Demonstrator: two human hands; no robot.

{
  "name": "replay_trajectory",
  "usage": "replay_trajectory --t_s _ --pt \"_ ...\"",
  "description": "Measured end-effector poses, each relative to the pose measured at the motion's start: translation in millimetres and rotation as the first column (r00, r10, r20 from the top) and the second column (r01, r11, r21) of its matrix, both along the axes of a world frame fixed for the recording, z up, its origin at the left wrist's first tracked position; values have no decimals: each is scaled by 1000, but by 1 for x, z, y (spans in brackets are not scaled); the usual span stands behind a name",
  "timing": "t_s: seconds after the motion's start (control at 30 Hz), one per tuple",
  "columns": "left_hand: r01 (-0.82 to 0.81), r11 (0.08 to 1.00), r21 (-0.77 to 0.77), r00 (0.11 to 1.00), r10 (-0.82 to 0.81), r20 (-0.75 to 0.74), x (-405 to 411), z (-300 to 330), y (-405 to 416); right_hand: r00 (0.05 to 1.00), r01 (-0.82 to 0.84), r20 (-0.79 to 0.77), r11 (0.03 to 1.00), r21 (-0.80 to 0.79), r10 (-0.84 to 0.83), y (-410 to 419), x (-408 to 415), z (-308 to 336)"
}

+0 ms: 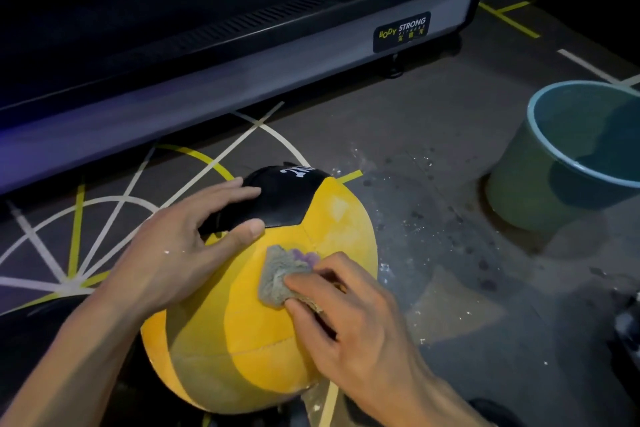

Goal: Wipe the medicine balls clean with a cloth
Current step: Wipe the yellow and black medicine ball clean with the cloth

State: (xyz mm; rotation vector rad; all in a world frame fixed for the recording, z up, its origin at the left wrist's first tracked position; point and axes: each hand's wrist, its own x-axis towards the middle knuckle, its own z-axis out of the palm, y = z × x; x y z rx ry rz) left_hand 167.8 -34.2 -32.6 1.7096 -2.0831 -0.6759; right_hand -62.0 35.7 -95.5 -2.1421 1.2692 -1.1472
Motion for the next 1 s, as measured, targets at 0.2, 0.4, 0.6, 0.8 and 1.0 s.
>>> replay_trajectory --t_s 0.2,0.4,0.6,0.8,1.0 --pt "-42 998 50 999 43 -16 -1 1 -1 989 141 42 986 89 -145 -71 -24 -7" --pt "-32 998 51 999 33 -14 -2 1 1 978 188 58 970 154 -199 -74 -31 -8" --pt "-21 999 44 999 23 -27 -4 0 6 998 61 11 997 52 -62 -68 -28 -10" --pt "-10 999 36 1000 10 -22 -4 -2 7 955 289 -21 909 300 -296 -96 -54 -37" --pt "-59 995 82 996 64 -54 -11 4 10 986 112 105 982 154 -128 -48 -26 -15"
